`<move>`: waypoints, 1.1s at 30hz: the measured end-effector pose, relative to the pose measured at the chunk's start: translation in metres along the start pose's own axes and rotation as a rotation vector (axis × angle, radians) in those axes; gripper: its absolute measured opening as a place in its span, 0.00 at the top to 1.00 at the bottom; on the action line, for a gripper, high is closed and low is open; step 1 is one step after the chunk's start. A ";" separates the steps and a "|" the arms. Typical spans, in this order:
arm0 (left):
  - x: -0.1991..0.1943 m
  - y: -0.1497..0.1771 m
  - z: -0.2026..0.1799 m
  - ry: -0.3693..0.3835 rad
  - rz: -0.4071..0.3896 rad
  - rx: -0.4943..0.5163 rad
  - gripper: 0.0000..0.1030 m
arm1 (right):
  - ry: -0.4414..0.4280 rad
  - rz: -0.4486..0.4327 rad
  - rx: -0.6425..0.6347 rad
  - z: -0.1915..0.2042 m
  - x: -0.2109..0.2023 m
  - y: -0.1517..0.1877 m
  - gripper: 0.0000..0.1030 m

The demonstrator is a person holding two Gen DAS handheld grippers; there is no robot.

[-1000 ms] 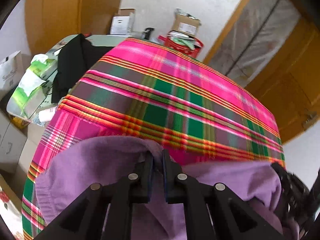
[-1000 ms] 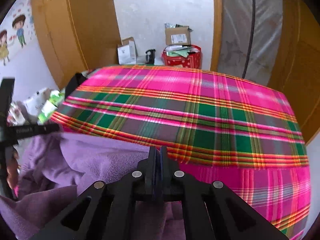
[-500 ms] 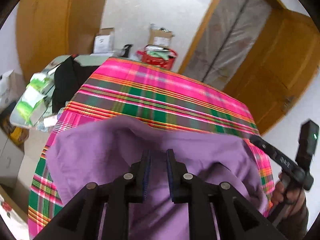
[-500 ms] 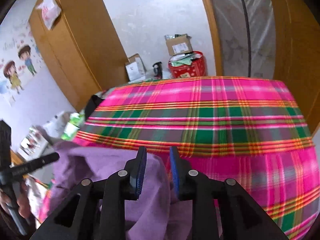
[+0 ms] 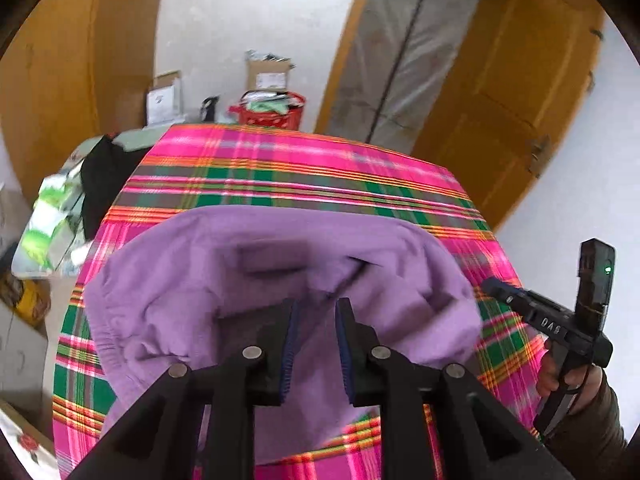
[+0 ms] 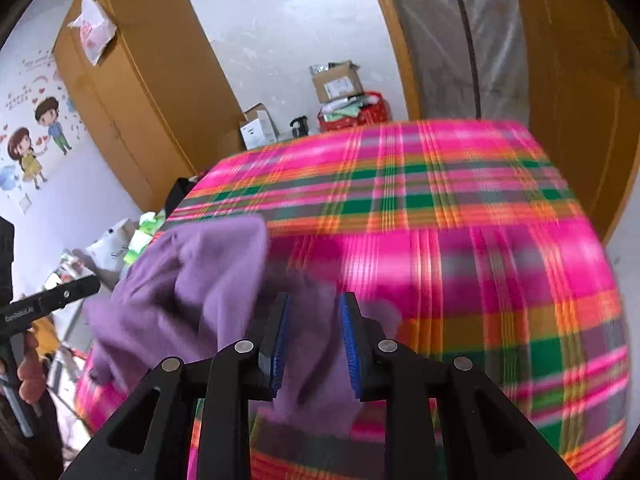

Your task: Fold clothes

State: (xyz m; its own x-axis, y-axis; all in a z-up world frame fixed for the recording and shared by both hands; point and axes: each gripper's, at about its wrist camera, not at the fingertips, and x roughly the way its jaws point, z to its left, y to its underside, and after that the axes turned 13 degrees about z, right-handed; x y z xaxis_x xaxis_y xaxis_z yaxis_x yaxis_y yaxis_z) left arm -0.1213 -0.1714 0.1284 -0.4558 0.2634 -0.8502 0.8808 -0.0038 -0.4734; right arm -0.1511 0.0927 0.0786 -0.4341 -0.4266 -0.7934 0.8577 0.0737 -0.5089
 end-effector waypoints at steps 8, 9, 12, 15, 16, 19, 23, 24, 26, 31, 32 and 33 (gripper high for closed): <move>-0.003 0.019 -0.042 -0.047 -0.063 0.099 0.81 | -0.112 -0.029 -0.050 0.011 0.001 0.059 0.57; -0.001 0.019 -0.046 -0.045 -0.064 0.110 0.81 | -0.121 -0.016 -0.072 0.017 0.007 0.063 0.57; 0.006 0.019 -0.050 -0.111 -0.049 0.132 0.81 | -0.115 0.019 -0.118 0.031 0.021 0.063 0.57; 0.011 0.021 -0.057 -0.110 -0.033 0.149 0.81 | -0.108 0.022 -0.137 0.038 0.029 0.060 0.57; 0.013 0.020 -0.058 -0.103 -0.030 0.155 0.81 | -0.109 0.027 -0.141 0.041 0.034 0.057 0.57; 0.023 0.017 -0.060 -0.124 -0.014 0.158 0.81 | -0.073 0.042 -0.122 0.041 0.044 0.052 0.57; 0.035 0.011 -0.052 -0.125 0.015 0.124 0.81 | -0.065 0.028 -0.098 0.037 0.048 0.049 0.61; 0.037 0.011 -0.050 -0.119 0.018 0.115 0.81 | -0.047 0.026 -0.099 0.037 0.048 0.049 0.71; 0.038 0.010 -0.045 -0.089 0.012 0.100 0.90 | -0.021 0.026 -0.097 0.035 0.048 0.048 0.79; 0.033 0.008 -0.033 -0.061 -0.027 0.056 0.99 | 0.015 -0.019 -0.109 0.035 0.034 0.042 0.87; 0.033 0.008 -0.030 -0.052 -0.027 0.042 1.00 | 0.022 -0.034 -0.112 0.035 0.030 0.041 0.87; 0.032 0.007 -0.027 -0.043 -0.027 0.028 1.00 | 0.031 -0.059 -0.116 0.035 0.023 0.038 0.88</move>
State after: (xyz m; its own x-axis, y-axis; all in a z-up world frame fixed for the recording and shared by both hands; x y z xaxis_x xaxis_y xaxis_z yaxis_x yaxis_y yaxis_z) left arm -0.1263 -0.1370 0.1043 -0.4854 0.2225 -0.8455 0.8642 -0.0245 -0.5025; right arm -0.1183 0.0543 0.0526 -0.4931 -0.4052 -0.7698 0.7933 0.1539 -0.5891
